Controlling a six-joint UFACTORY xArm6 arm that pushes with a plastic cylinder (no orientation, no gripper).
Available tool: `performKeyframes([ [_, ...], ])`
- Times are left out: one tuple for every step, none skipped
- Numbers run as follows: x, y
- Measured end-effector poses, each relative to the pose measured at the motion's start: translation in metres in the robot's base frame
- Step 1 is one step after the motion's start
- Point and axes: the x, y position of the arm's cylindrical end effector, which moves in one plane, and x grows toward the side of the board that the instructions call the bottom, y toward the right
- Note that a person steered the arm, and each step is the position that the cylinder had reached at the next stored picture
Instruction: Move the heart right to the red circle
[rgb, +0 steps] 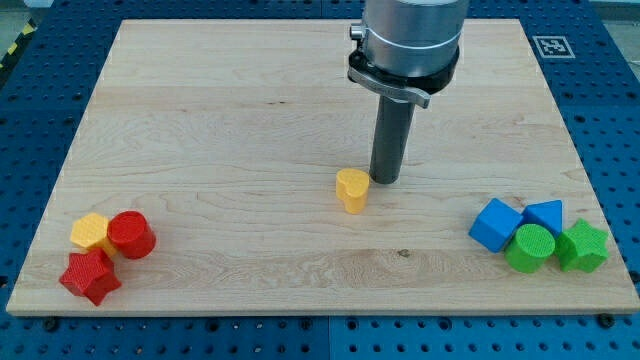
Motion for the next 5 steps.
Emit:
performKeyframes([
  [0.0, 0.0],
  [0.009, -0.004],
  [0.022, -0.017],
  [0.022, -0.039],
  [0.022, -0.06],
])
